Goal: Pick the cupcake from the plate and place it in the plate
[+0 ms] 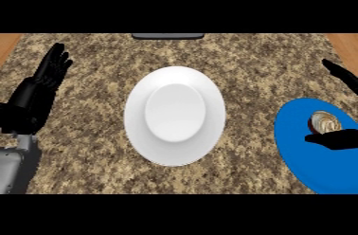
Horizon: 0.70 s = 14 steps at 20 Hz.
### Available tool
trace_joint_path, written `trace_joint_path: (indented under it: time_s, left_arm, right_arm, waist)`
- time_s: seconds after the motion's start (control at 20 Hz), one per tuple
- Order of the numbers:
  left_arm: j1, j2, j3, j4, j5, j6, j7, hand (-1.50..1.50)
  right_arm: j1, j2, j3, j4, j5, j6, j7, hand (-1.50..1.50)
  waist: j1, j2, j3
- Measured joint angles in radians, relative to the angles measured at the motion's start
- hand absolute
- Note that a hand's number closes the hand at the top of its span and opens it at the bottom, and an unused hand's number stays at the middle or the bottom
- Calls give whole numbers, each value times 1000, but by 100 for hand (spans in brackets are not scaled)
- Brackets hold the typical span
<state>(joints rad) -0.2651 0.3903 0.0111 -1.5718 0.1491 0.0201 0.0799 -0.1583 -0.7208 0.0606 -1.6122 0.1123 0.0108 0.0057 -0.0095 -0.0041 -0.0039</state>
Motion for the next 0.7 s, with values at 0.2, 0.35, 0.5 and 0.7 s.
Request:
trace_joint_path:
  time_s: [0.2, 0.35, 0.5, 0.7]
  left_arm:
    - [13, -19, -18, -9, -13, 8, -5, 0]
    - [-1, -20, -19, -11, -15, 6, 4, 0]
    - [-19, -18, -10, -12, -9, 0, 19, 0]
    - [-19, -30, -8, -4, -23, -5, 14, 0]
  right_arm:
    - [-24, -137, 27, -36, 26, 141, 194, -150]
    - [-48, -206, 63, -50, 19, 264, 318, -150]
    - [-78, -230, 99, -59, 1, 367, 430, -150]
    - [-107, -212, 121, -43, 18, 450, 510, -150]
  waist:
    - [5, 0, -1]
    - [10, 2, 0]
    - [15, 3, 1]
    - [14, 4, 2]
